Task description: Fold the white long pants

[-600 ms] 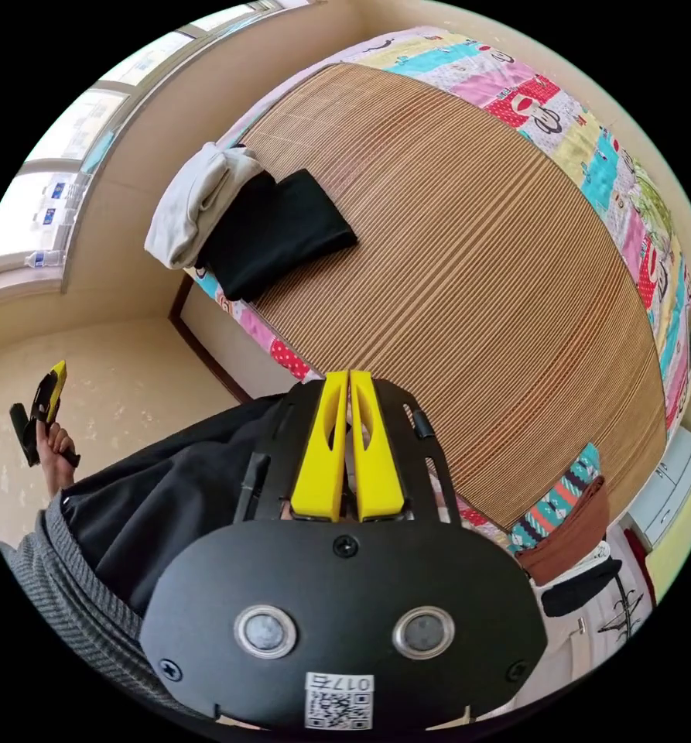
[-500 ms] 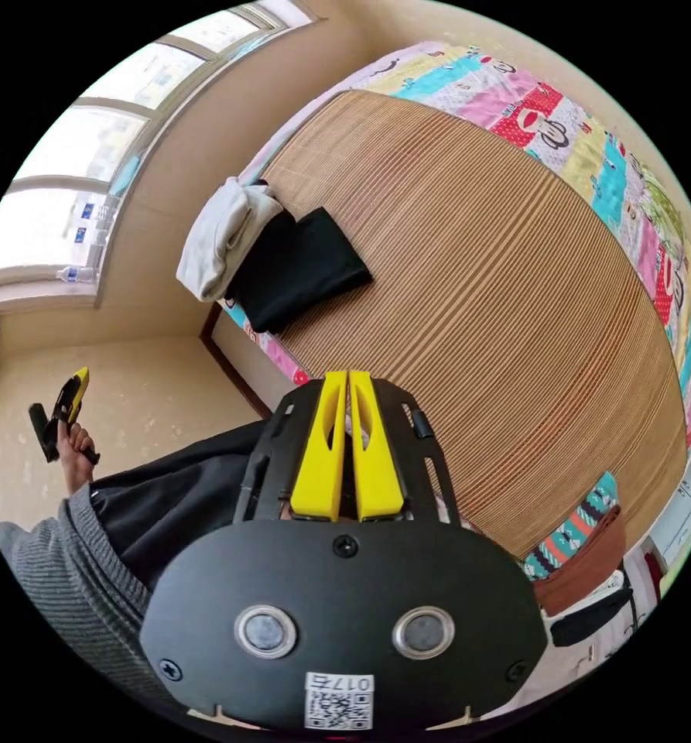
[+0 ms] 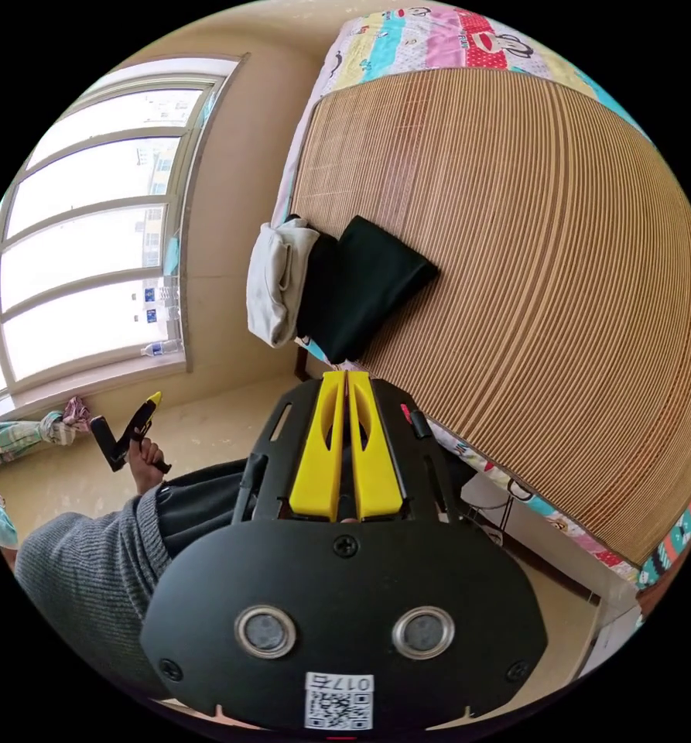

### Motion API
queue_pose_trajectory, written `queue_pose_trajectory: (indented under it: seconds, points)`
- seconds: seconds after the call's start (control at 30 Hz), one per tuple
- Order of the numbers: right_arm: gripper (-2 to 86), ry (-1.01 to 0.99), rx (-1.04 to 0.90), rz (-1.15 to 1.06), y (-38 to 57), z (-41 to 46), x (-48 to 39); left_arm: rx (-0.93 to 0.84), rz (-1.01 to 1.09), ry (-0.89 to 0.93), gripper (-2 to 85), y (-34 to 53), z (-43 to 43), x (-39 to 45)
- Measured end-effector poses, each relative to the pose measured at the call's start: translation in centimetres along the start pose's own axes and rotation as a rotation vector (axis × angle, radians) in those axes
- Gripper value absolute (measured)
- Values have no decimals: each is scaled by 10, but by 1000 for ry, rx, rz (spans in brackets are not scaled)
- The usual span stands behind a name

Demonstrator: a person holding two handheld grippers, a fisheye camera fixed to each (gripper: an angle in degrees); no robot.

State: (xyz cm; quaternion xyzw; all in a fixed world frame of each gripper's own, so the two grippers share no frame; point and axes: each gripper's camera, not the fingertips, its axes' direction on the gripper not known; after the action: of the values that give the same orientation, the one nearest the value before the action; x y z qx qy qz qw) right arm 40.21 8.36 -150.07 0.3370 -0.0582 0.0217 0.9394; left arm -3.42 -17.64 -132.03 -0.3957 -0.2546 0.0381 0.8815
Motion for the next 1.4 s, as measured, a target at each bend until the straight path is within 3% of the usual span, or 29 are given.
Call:
queue_pose_trajectory:
  seconds: [0.13, 0.23, 0.3, 0.47, 0.6, 0.67, 0.73, 0.83, 0.97, 1.03, 1.13, 1.23, 1.4]
  points:
    - [25, 36, 40, -25, -44, 26, -34, -120, 180, -355, -3, -39, -19, 5]
    - [84, 37, 50, 4, -94, 63, -59, -38, 258, -534, 0, -48, -48, -3]
    - [113, 53, 52, 31, -142, 105, -77, 16, 230, -457, 4, -52, -69, -21]
    - [130, 88, 24, 92, -232, 210, -100, 104, -49, 210, 55, -64, -100, -107]
    - [88, 118, -61, 206, -268, 303, -105, 137, -125, 323, 65, -77, -105, -137]
    - [62, 160, 38, 212, -256, 306, -123, 98, -77, 295, 70, -100, -104, -140]
    - [52, 78, 116, 64, -233, 297, -153, 76, -59, 330, 82, -121, -96, -143]
    - [42, -106, 151, -164, -183, 275, -203, 66, -76, 535, 118, -161, -70, -146]
    - [36, -93, 68, -386, -136, 279, -272, -101, -47, 811, 194, -236, -13, -124]
    - [34, -31, 9, -452, -126, 295, -300, -123, -31, 841, 213, -262, -4, -114]
    - [32, 74, -53, -548, -114, 322, -341, -174, 39, 650, 228, -293, -3, -90]
    - [31, 200, -65, -590, -109, 348, -363, -319, 76, 583, 227, -305, 27, -73]
    - [30, 199, -117, -644, -91, 395, -378, -469, 23, 750, 155, -292, 80, -84]
